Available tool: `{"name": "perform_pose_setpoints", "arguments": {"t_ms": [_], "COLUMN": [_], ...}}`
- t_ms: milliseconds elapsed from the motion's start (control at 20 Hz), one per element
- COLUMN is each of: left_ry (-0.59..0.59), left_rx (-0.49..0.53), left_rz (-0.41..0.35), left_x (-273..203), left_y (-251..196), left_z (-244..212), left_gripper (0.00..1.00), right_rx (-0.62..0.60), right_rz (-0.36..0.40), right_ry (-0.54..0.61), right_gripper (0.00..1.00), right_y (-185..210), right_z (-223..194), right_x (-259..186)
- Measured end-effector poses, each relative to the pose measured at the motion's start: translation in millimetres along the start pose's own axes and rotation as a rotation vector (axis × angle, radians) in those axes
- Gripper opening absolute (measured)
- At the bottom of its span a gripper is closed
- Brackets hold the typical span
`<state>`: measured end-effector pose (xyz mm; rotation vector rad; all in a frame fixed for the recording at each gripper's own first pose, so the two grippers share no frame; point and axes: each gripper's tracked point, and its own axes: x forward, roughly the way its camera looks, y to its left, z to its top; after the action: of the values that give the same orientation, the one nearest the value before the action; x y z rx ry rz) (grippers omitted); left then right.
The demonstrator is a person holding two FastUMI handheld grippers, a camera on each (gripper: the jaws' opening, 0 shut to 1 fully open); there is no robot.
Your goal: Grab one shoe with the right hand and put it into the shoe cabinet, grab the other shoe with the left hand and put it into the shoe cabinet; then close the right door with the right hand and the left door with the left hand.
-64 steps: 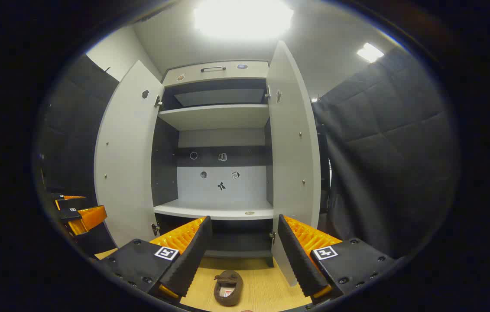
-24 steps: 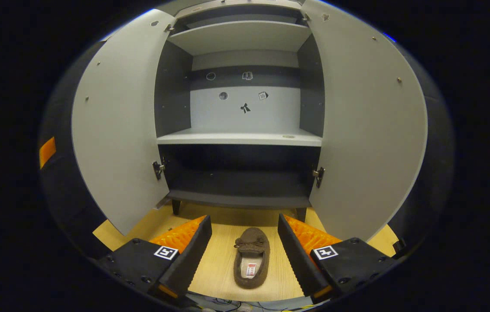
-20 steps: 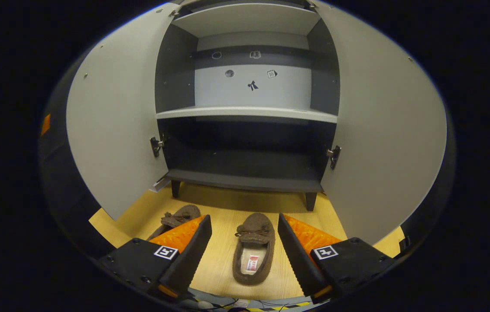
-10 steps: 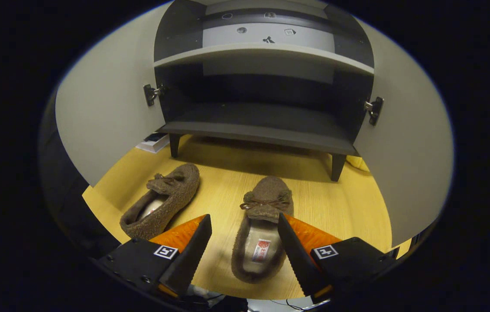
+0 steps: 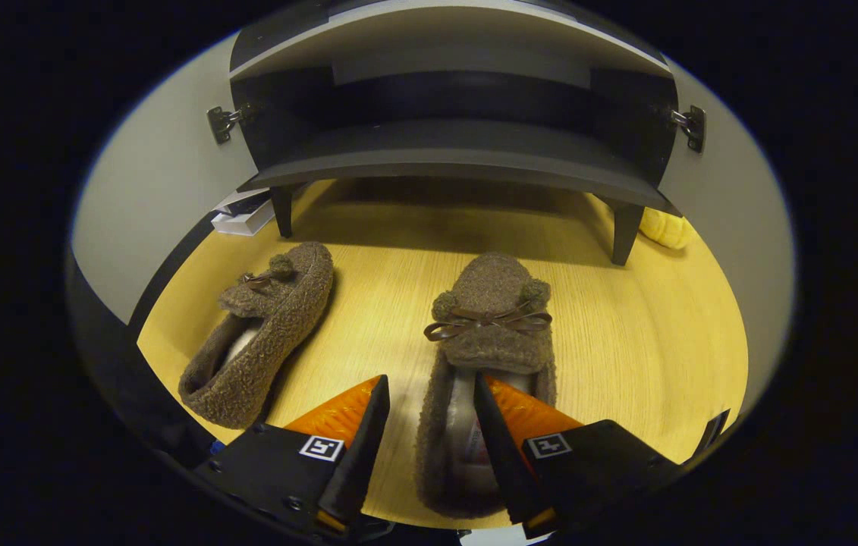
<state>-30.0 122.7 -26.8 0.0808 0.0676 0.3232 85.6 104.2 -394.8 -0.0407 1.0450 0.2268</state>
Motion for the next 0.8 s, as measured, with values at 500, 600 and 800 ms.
{"name": "perform_pose_setpoints", "arguments": {"t_ms": [500,600,800], "left_ry": [-0.016,-0.015,-0.021], "left_rx": [0.012,0.011,0.015], "left_rz": [-0.017,-0.025,-0.04], "left_x": [2.1,3.3,3.5], "left_y": [-7.1,-10.3,-14.8], "left_z": [2.1,1.9,3.4], "left_gripper": [0.99,0.99,0.99], "right_rx": [-0.002,-0.005,0.017], "right_rz": [-0.086,-0.074,-0.037], "right_ry": [0.05,0.03,-0.038], "right_gripper": [0.11,0.11,0.01], "right_y": [-15.4,-17.7,-15.0], "right_z": [-1.3,3.3,11.7], "right_x": [12.2,11.4,1.4]}}
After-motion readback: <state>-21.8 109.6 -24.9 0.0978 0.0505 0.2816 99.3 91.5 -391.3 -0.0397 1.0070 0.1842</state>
